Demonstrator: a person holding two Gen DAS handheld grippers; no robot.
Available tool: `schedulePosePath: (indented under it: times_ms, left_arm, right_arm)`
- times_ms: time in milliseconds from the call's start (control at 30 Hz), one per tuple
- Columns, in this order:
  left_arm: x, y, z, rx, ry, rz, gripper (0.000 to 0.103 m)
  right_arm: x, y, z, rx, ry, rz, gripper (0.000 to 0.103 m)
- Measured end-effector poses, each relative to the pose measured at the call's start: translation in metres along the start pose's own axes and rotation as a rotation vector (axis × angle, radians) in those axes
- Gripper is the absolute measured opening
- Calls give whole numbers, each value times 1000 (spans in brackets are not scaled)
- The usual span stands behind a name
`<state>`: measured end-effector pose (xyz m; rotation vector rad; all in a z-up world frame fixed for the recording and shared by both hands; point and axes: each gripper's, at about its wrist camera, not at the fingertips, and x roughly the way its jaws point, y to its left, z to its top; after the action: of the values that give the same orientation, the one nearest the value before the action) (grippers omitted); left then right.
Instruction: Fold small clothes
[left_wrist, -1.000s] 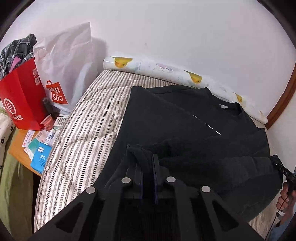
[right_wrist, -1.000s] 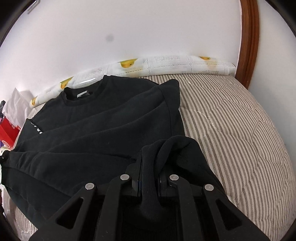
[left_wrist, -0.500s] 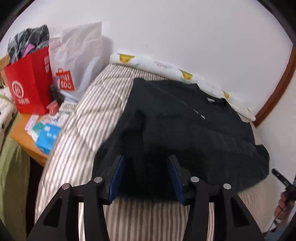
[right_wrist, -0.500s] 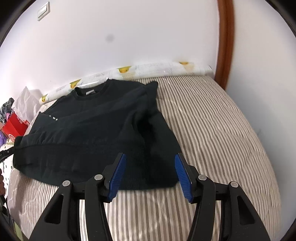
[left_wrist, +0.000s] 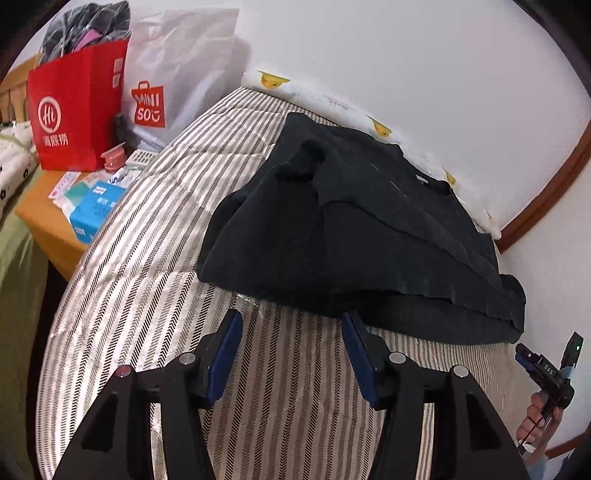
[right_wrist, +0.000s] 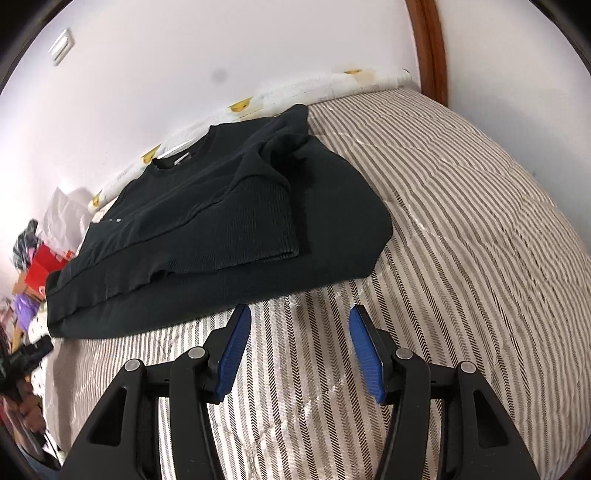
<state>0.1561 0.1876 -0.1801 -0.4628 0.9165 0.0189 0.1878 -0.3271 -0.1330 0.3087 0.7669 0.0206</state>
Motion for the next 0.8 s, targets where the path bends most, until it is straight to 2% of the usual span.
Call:
schedulePosePath:
  times_ms: [167, 333, 600, 733, 800]
  left_arm:
    - [9, 9, 1, -63, 6, -75, 52]
    - [17, 16, 7, -117, -2, -111, 51]
    - [25, 9, 15, -110, -12, -77, 46]
    - [28, -8, 14, -43, -18, -7, 46]
    - [28, -13, 13, -11, -16, -2, 46]
  right_arm:
    - [-3, -7, 0, 67, -36, -6, 55]
    - [-5, -14, 6, 101, -51, -28, 55]
    - [3, -14, 13, 105, -49, -30, 55]
    - [12, -7, 14, 106, -35, -10, 55]
    - [15, -3, 14, 104, -33, -2, 55]
